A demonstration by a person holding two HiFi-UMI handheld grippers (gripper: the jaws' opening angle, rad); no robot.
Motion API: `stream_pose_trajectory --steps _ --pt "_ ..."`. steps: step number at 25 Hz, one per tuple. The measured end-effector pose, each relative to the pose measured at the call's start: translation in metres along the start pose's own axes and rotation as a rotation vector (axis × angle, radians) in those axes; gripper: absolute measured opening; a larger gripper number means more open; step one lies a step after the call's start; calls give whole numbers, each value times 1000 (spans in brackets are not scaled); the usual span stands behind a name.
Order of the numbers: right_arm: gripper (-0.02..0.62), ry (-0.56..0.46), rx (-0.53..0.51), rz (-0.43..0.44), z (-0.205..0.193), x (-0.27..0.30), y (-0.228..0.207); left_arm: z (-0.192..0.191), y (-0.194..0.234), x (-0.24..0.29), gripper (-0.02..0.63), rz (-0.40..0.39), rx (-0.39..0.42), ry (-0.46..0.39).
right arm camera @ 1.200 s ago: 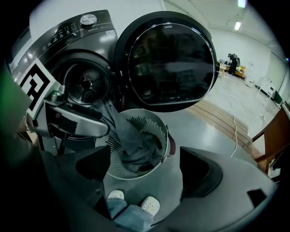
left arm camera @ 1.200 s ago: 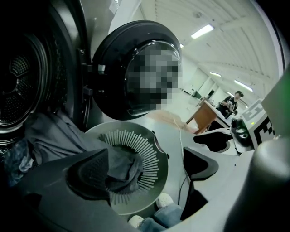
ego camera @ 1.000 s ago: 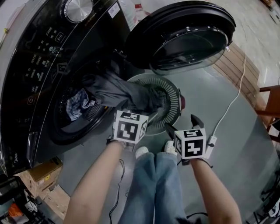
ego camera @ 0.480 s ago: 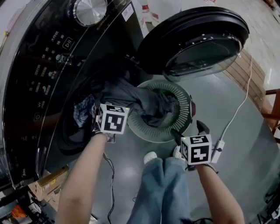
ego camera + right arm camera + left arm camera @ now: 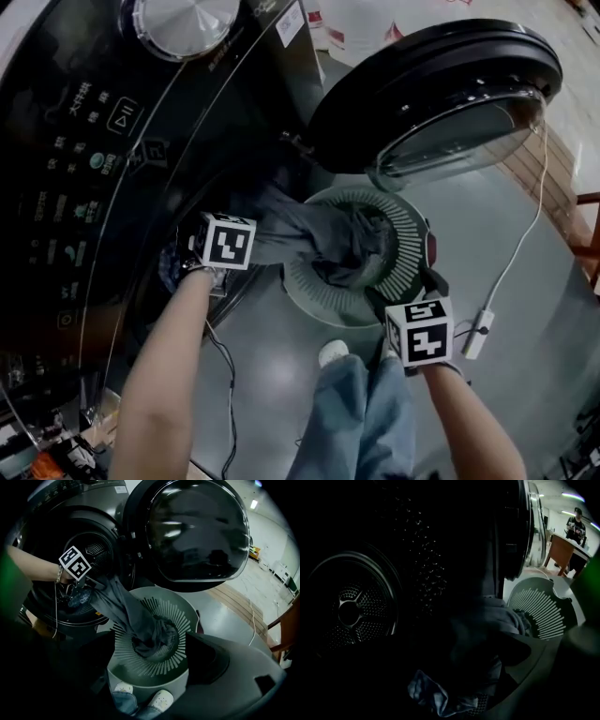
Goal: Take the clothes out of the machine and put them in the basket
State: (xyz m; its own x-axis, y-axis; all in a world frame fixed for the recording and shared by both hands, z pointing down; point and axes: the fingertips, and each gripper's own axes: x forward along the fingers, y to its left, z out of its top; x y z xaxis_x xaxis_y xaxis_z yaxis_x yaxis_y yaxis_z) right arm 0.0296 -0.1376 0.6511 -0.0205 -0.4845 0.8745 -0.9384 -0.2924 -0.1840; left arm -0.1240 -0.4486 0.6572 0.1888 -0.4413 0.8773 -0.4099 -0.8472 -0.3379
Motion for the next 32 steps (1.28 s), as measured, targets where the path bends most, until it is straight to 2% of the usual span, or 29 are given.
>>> stream_pose_trajectory --steps 4,6,8,10,12,18,24,29,32 --pt "468 -7 9 7 1 16 5 0 -12 25 568 -83 68 24" --pt "465 -6 9 13 0 23 8 -7 -16 35 568 -138 58 66" --pt "461 -2 -3 18 -2 29 10 -7 -30 40 567 -252 30 75" --pt "457 6 -17 21 -5 33 10 -6 -50 44 566 -345 47 65" --pt "453 4 -20 24 -4 36 10 -9 -58 48 558 -344 79 68" --pt "440 -2 -18 22 -6 33 2 -5 -59 39 413 -343 53 53" --pt "434 -4 -23 23 -2 13 2 -3 -41 8 132 -223 -21 25" --pt "430 -28 -34 22 13 -9 1 -14 -48 -18 106 -194 -59 82" --pt "428 -45 -39 20 21 -23 -1 -12 -64 -36 103 -215 -69 72"
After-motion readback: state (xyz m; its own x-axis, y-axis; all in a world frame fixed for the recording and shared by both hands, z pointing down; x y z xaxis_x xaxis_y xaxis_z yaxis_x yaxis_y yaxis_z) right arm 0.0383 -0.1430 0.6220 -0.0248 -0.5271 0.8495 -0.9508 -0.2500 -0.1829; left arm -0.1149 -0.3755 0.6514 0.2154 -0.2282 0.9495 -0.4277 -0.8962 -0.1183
